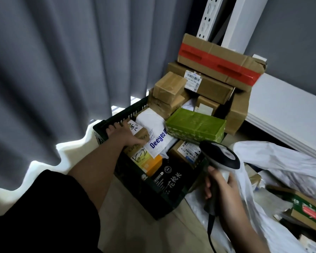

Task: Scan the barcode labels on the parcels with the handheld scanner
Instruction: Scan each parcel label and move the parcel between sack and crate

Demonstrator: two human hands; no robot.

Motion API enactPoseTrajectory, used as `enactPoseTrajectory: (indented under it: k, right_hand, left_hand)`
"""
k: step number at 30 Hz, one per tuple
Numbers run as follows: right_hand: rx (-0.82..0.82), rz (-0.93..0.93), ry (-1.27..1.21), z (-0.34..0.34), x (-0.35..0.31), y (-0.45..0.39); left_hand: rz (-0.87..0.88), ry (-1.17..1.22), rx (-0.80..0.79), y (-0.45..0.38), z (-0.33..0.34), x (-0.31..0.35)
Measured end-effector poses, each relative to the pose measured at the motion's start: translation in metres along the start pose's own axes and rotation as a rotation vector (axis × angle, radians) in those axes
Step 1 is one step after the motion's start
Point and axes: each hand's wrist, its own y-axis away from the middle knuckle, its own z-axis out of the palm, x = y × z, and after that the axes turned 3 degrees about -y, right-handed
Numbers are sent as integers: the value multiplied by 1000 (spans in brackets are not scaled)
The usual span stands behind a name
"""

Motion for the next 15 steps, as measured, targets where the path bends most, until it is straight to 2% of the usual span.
enactPoseTrajectory:
  k: [3,6,10,15]
  right_hand:
    - [-3,-9,17,-2,0,2]
    - [2,-18,20,-5,0,1]
    - [15,-2,12,-4,2,-1]
    - [8,-13,-1,-2,3,0]
  left_hand:
    - [-40,11,-1,0,-1,3]
    - [-57,146,-25,0,-3,6]
    - [-10,265,-81,1,-2,3]
    - [87,170,70,11,-6,2]
